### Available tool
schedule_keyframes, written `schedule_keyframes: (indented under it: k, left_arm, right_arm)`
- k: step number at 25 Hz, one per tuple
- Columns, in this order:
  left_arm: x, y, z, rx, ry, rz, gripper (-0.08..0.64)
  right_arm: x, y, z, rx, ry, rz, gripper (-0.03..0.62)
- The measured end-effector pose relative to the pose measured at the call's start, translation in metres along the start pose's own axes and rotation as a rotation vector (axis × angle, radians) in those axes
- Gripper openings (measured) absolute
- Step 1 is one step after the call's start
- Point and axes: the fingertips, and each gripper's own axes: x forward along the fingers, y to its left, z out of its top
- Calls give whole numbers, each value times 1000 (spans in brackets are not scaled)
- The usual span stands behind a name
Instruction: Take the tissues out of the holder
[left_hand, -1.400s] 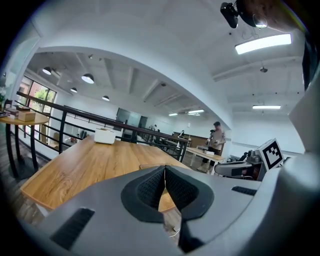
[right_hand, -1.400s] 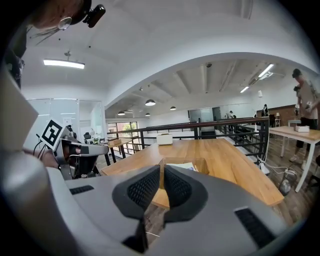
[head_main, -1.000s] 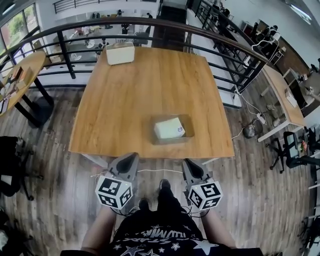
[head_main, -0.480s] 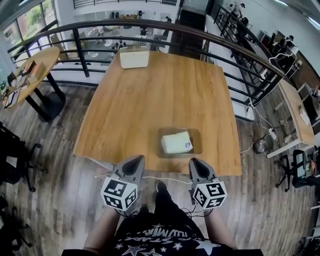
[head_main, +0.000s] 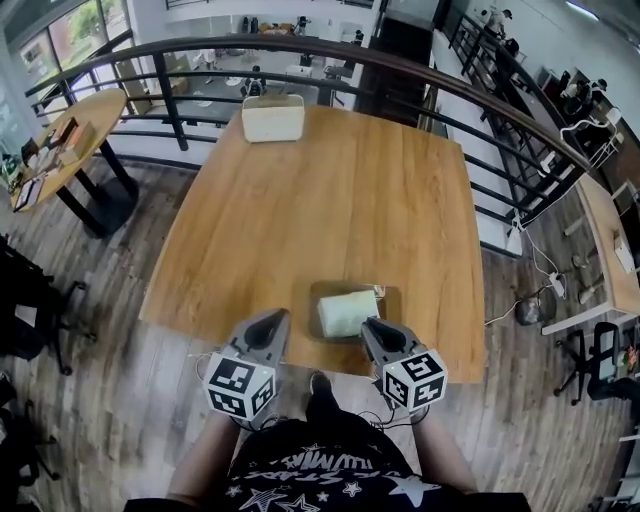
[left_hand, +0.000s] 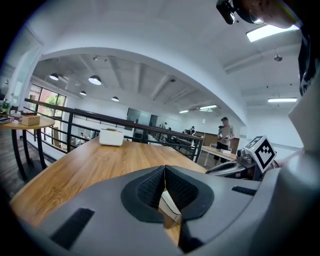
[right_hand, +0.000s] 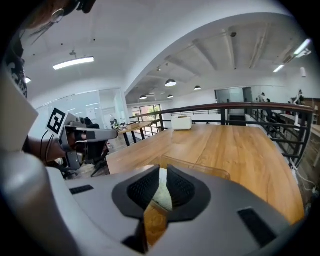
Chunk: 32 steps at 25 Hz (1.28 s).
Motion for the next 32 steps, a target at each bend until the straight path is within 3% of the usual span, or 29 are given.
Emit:
schedule_keyframes:
  k: [5, 8, 15, 22, 25, 32]
  left_arm:
    - [33, 16, 6, -9, 11, 33, 15]
    - [47, 22, 7, -13, 18, 52, 15]
    - [72, 31, 10, -30, 24, 86, 15]
    - [88, 42, 5, -49, 44, 106, 14]
    - [90, 48, 4, -53, 55, 118, 15]
    - [92, 56, -1, -60, 67, 143, 14]
  right_arm:
    - [28, -19, 3, -93, 88, 73, 37]
    - [41, -26, -6, -94, 177, 162, 151]
    - [52, -27, -33, -215, 373, 336, 230]
    - [73, -30, -39, -341, 447, 385, 242]
    - [81, -30, -48, -395, 525, 410, 242]
    - [93, -38, -62, -465, 604, 395, 230]
